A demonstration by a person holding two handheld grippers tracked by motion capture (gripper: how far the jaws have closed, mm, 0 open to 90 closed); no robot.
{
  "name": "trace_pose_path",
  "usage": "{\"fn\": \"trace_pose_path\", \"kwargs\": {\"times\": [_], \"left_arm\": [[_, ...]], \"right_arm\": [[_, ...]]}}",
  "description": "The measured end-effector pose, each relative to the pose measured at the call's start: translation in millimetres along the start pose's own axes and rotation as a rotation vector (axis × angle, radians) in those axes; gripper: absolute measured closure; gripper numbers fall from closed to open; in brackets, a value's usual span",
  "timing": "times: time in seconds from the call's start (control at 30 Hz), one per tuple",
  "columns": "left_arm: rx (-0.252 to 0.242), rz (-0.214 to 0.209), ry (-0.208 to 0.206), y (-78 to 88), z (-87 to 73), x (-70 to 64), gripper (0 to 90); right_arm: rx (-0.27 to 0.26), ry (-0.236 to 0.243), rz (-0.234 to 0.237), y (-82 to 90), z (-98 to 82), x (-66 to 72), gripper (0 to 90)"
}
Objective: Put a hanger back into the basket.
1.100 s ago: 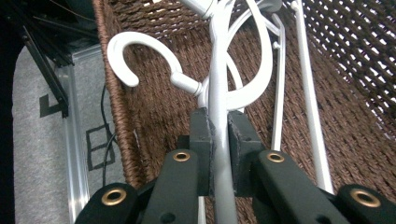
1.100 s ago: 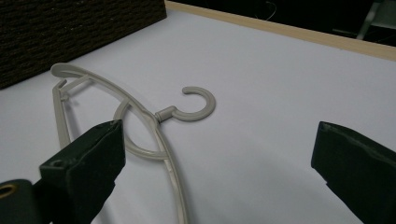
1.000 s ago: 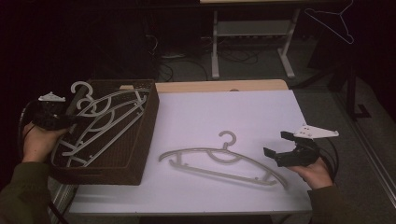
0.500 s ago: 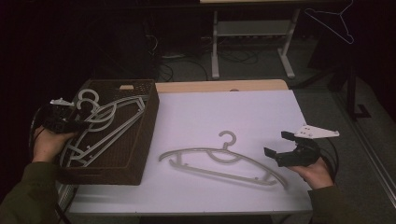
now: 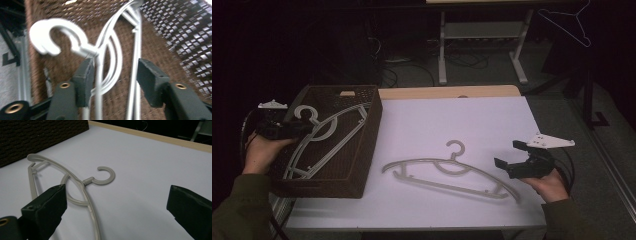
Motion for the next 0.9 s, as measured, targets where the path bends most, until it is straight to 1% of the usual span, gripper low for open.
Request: {"fn": "trace_pose_path", "kwargs": {"times": [0.03, 0.07, 0.1, 0.13, 0.17, 0.2, 0.23, 0.3, 0.33, 0.37, 0.4, 0.47, 0.5, 0.57, 0.6, 0.63, 0.67, 0.73, 0.77, 0.8, 0.9], "left_arm": [[0.0, 0.0, 0.0, 0.0, 0.0, 0.0, 43.9], [-0.006, -0.009, -0.01, 0.4, 2.4, -5.1, 43.9], [-0.014, -0.023, -0.007, 0.8, 4.4, -9.7, 42.7], [-0.024, -0.052, -0.011, 1.5, 8.0, -17.4, 40.2], [-0.024, -0.052, -0.011, 1.5, 8.0, -17.4, 39.4], [-0.034, -0.074, -0.024, 2.1, 12.0, -26.2, 38.4], [-0.034, -0.074, -0.024, 2.1, 12.0, -26.2, 37.8], [-0.047, -0.104, -0.036, 2.8, 16.4, -37.5, 36.8], [-0.047, -0.128, -0.051, 2.8, 19.0, -46.8, 35.4], [-0.047, -0.128, -0.051, 2.8, 19.0, -46.8, 34.5], [-0.056, -0.158, -0.063, 2.9, 21.9, -58.4, 33.2], [-0.066, -0.192, -0.075, 2.9, 24.9, -70.3, 31.3], [-0.066, -0.192, -0.075, 2.9, 24.9, -70.3, 30.4], [-0.08, -0.226, -0.085, 3.1, 28.1, -83.6, 29.6], [-0.096, -0.262, -0.09, 3.1, 30.6, -95.5, 28.1], [-0.096, -0.262, -0.09, 3.1, 30.6, -95.5, 27.7], [-0.105, -0.279, -0.087, 2.9, 31.9, -101.6, 27.7], [-0.108, -0.3, -0.098, 2.4, 33.5, -113.1, 26.8], [-0.113, -0.316, -0.115, 1.4, 34.5, -123.6, 25.5], [-0.113, -0.316, -0.115, 1.4, 34.5, -123.6, 25.3], [-0.117, -0.36, -0.128, -0.3, 35.1, -144.2, 24.7]], "right_arm": [[0.0, 0.0, 0.0, 0.0, 0.0, 0.0, 2.5], [0.0, 0.0, 0.0, 0.0, 0.1, 0.1, 2.5], [-0.001, -0.001, -0.001, -0.1, 0.1, 0.2, 2.5], [-0.002, -0.001, -0.001, 0.1, 0.3, 0.1, 2.5], [-0.004, -0.001, -0.001, 0.2, 0.4, 0.1, 2.5], [-0.003, -0.002, 0.0, 0.6, 0.5, 0.2, 2.5], [-0.003, -0.002, 0.0, 0.6, 0.5, 0.2, 2.5], [-0.002, -0.002, 0.001, 1.1, 0.6, 0.1, 2.5], [-0.003, 0.001, 0.0, 1.3, 0.7, -0.1, 2.4], [-0.003, 0.001, 0.0, 1.3, 0.7, -0.1, 2.4], [-0.002, 0.0, 0.0, 1.3, 0.8, -0.1, 2.5], [-0.003, 0.001, 0.0, 1.3, 1.0, 0.1, 2.5], [-0.003, 0.001, 0.0, 1.3, 1.0, 0.1, 2.5], [-0.003, 0.005, -0.001, 0.9, 1.2, 0.2, 2.5], [-0.002, 0.006, -0.001, 0.8, 1.3, 0.5, 2.5], [-0.001, 0.006, 0.0, 0.9, 1.3, 0.7, 2.5], [-0.001, 0.006, 0.0, 0.9, 1.3, 0.7, 2.5], [-0.002, 0.006, -0.001, 1.0, 1.3, 0.5, 2.5], [-0.003, 0.005, -0.001, 1.2, 1.4, 0.3, 2.5], [-0.003, 0.005, -0.001, 1.2, 1.4, 0.3, 2.5], [-0.008, 0.005, -0.001, 1.4, 1.8, 0.4, 2.5]]}}
Point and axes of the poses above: each handheld gripper's, and its own axes: y roughly backward along the jaws, z roughly out of its top, x roughly to its left, the point moved 5 cm from there along -y, roughly forward along the jaws, and after that the axes turned 12 degrees about y, right-handed, at the moved point
